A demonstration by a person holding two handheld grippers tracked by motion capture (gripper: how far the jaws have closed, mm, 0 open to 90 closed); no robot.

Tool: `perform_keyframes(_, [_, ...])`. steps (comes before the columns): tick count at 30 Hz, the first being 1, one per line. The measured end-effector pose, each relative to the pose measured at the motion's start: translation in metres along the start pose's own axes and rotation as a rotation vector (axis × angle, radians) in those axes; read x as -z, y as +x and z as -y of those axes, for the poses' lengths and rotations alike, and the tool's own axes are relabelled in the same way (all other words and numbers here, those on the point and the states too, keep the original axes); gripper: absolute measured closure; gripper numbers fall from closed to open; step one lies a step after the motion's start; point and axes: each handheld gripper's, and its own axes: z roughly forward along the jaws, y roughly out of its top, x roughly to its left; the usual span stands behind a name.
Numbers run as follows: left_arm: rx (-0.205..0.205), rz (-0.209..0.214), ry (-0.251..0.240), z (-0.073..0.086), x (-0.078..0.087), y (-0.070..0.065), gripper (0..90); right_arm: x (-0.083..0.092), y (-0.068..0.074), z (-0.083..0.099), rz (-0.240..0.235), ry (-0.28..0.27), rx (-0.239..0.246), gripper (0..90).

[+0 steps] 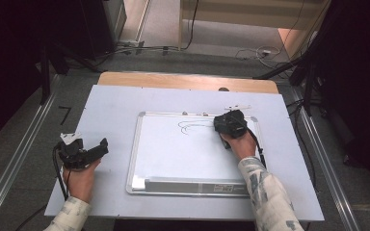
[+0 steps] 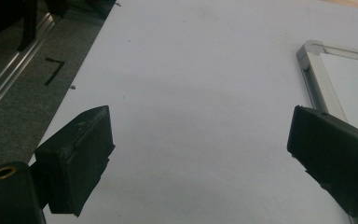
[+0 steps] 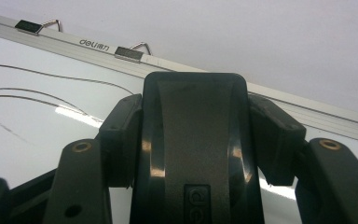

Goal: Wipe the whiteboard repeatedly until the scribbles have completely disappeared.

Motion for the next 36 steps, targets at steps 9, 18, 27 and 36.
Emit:
perform_keyframes(9, [0.000, 0.000, -0.003, 0.000, 0.000, -0.001, 7.3, -0.001, 0.002, 0.000, 0.006, -0.008, 0.021, 38.7])
perform_keyframes(18, [0.001, 0.001, -0.003, 0.000, 0.000, -0.001, 7.3, -0.003, 0.008, -0.001, -0.003, -0.013, 0.029, 38.7])
perform_keyframes(27, [0.002, 0.002, -0.003, -0.001, 0.000, -0.001, 7.3, -0.006, 0.019, -0.005, -0.019, -0.012, 0.045, 38.7])
perform_keyframes(36, [0.005, 0.002, -0.006, -0.001, 0.000, -0.001, 7.3, -0.009, 0.030, -0.007, -0.039, -0.018, 0.076, 38.7])
